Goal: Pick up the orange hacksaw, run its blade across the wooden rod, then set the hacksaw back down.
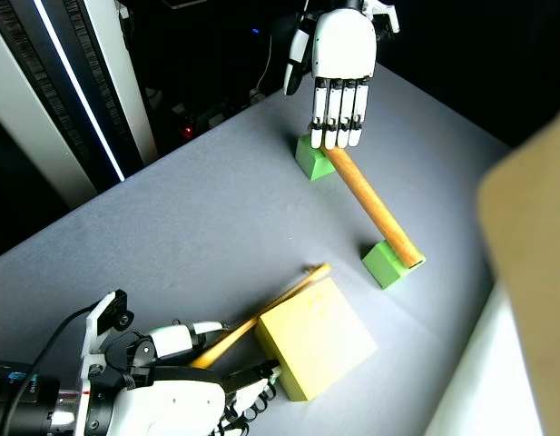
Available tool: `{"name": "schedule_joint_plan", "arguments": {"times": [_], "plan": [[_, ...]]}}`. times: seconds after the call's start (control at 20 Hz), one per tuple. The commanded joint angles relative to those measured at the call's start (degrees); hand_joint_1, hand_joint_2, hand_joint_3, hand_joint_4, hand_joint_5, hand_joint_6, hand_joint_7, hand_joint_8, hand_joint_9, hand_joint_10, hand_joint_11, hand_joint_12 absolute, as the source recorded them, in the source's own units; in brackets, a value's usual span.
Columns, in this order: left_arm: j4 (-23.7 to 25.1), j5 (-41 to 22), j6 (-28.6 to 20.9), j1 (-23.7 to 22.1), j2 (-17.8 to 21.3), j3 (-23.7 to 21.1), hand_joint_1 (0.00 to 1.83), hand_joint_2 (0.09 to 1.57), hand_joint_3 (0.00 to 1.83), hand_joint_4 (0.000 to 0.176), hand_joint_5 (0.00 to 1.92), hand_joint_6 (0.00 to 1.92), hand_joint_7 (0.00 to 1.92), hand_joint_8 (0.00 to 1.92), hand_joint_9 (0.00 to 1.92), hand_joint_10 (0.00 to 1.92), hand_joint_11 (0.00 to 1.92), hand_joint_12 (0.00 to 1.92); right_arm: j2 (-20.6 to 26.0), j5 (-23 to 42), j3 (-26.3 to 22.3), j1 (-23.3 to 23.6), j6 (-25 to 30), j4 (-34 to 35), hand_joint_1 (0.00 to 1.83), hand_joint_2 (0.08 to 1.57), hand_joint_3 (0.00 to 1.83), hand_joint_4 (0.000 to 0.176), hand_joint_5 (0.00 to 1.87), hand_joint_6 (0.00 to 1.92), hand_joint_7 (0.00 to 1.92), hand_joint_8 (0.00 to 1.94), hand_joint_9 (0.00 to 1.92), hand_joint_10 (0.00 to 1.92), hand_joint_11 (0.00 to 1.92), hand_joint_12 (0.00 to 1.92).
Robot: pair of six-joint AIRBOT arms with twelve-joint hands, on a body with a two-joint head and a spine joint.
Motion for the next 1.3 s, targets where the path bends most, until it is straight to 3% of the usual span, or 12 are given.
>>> {"name": "schedule_joint_plan", "arguments": {"times": [0.0,0.05,0.1,0.15,0.25,0.45,0.55,0.7,0.85,0.95,1.1,1.25], "plan": [[-0.79,-1.36,-0.05,-0.54,0.02,0.11,0.28,1.26,0.0,0.0,0.14,0.0,0.14,0.0,0.14,0.0,0.0,0.4,-1.0,6.14,-1.15,0.59,-2.53,4.55,1.21,1.2,0.0,0.0,0.69,1.09,0.93,0.89,0.97,0.13,0.6,1.24],[-0.79,-1.36,-0.05,-0.59,-0.01,0.1,0.29,1.26,0.0,0.0,0.15,0.0,0.14,0.0,0.14,0.0,0.0,0.4,-0.87,6.08,-2.13,0.0,-10.32,12.59,1.32,1.2,0.0,0.0,0.62,1.29,0.85,1.11,0.9,1.14,0.67,1.28],[-0.79,-1.36,-0.05,-0.6,-0.01,0.1,0.3,1.26,0.0,0.0,0.14,0.0,0.14,0.0,0.13,0.0,0.0,0.37,-0.77,6.06,-2.54,-0.33,-12.32,14.86,1.35,1.2,0.0,0.0,0.64,1.25,0.84,1.19,0.86,1.38,0.71,1.38],[-0.79,-1.36,-0.05,-0.6,-0.02,0.11,0.31,1.25,0.0,0.0,0.14,0.0,0.14,0.0,0.14,0.0,0.0,0.38,-0.63,6.09,-3.02,-0.65,-14.0,17.03,1.36,1.19,0.0,0.0,0.69,1.12,0.87,1.19,0.86,1.45,0.72,1.44],[-0.79,-1.36,-0.05,-0.63,-0.07,0.13,0.29,1.26,0.0,0.0,0.15,0.0,0.14,0.0,0.14,0.0,0.0,0.39,-0.52,6.51,-3.2,-0.77,-14.37,17.15,1.36,1.17,0.0,0.0,0.82,0.91,0.86,1.24,0.86,1.49,0.71,1.56],[-0.79,-1.36,-0.05,-0.67,-0.1,0.16,0.31,1.25,0.0,0.0,0.14,0.0,0.14,0.0,0.13,0.0,0.0,0.37,-0.17,9.51,-3.19,-0.66,-19.33,22.25,1.36,1.19,0.0,0.0,0.88,0.82,0.78,1.4,0.81,1.54,0.76,1.59],[-0.79,-1.36,-0.05,-0.69,-0.1,0.24,0.32,1.25,0.0,0.0,0.16,0.0,0.15,0.0,0.14,0.0,0.0,0.38,0.57,11.89,-3.34,-0.47,-19.43,22.61,1.24,1.19,0.0,0.0,0.9,0.89,0.8,1.52,0.77,1.4,0.74,1.64],[-0.79,-1.36,-0.05,-0.72,-0.1,0.28,0.3,1.25,0.0,0.0,0.15,0.0,0.15,0.0,0.14,0.0,0.0,0.39,2.54,13.74,-4.61,-0.04,-19.42,22.76,1.34,1.22,0.0,0.0,0.8,0.99,0.72,1.45,0.75,1.55,0.74,1.6],[-0.79,-1.36,-0.05,-0.71,-0.1,0.32,0.31,1.25,0.0,0.0,0.15,0.0,0.14,0.0,0.14,0.0,0.0,0.39,5.67,17.82,-7.25,-0.09,-20.72,25.34,1.36,1.19,0.0,0.0,0.87,0.85,0.78,1.4,0.8,1.54,0.74,1.61],[-0.79,-1.36,-0.05,-0.74,-0.13,0.4,0.31,1.26,0.0,0.0,0.15,0.0,0.15,0.0,0.14,0.0,0.0,0.37,7.61,19.49,-9.98,-0.25,-25.99,31.44,1.34,1.22,0.0,0.0,0.78,1.0,0.73,1.44,0.74,1.57,0.73,1.63],[-0.79,-1.36,-0.05,-0.74,-0.14,0.51,0.29,1.26,0.0,0.0,0.15,0.0,0.14,0.0,0.13,0.0,0.0,0.37,9.32,22.46,-13.17,-0.76,-33.39,41.06,1.35,1.22,0.0,0.0,0.76,1.04,0.75,1.4,0.75,1.56,0.72,1.59],[-0.79,-1.36,-0.05,-0.74,-0.14,0.54,0.29,1.26,0.0,0.0,0.14,0.0,0.14,0.0,0.13,0.0,0.0,0.36,10.42,30.64,-17.77,-2.34,-46.43,58.45,1.35,1.2,0.0,0.0,0.78,1.01,0.79,1.34,0.78,1.52,0.75,1.57]]}}
